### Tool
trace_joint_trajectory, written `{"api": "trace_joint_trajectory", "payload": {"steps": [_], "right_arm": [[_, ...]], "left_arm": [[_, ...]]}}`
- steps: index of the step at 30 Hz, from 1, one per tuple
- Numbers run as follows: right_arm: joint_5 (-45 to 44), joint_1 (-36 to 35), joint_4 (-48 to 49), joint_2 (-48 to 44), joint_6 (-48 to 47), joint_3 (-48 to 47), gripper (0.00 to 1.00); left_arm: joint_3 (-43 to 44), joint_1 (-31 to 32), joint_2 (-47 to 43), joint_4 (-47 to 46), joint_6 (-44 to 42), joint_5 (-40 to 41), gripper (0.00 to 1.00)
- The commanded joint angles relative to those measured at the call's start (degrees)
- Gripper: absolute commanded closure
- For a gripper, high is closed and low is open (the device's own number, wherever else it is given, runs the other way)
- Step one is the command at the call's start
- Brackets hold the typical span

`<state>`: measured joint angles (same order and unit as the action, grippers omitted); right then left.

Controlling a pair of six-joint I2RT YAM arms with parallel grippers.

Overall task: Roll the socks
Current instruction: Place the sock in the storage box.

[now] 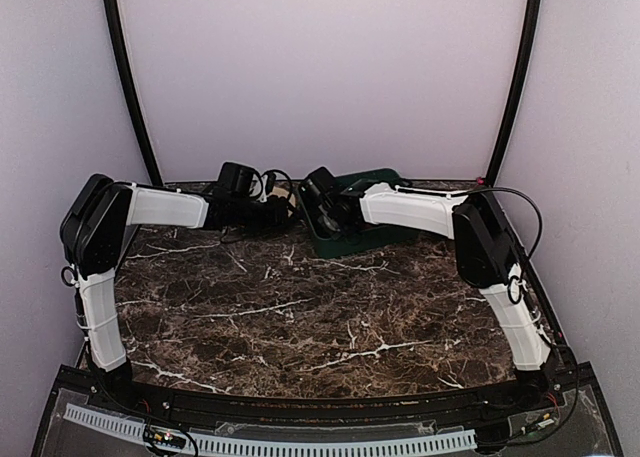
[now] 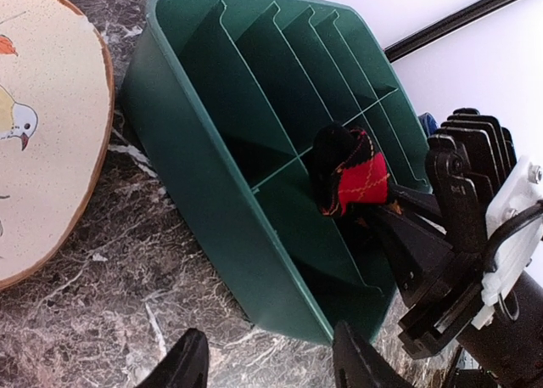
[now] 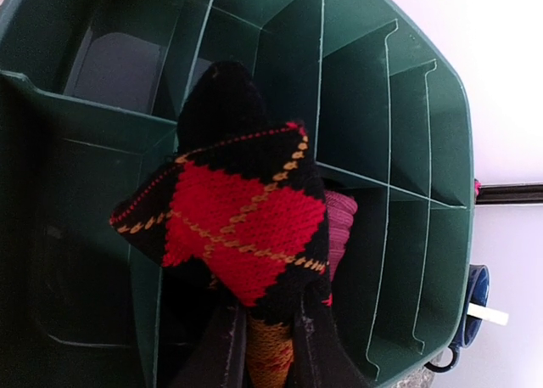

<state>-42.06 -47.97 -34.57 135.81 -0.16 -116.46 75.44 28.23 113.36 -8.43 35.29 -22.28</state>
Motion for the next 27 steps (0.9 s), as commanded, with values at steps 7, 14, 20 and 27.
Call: {"api": "trace_joint_trajectory", "payload": {"steps": [7,14,20,27], "right_arm": [[7.87,1.43,-10.53,4.40,4.48,-8.60,1.00],[18.75,4.45,-13.14,2.77,9.79,-6.35,1.00],[24.27,5.67,-13.44,-0.66,11.49,-0.53,1.00],[26.48,5.95,-15.82,-4.85,11.68,4.77,1.00]], "left_arm": [[-1.27,-0.12,0.28,-2.14,0.38,-2.00,0.48],[-1.85,-0.12,-0.43,-4.56,0.16,-2.78,0.48],[-1.88,-0.04,-0.69,-6.75,0.21,-4.00,0.48],[-1.27,0.53,-0.97,-6.47,-0.89,-4.58,0.47]]}}
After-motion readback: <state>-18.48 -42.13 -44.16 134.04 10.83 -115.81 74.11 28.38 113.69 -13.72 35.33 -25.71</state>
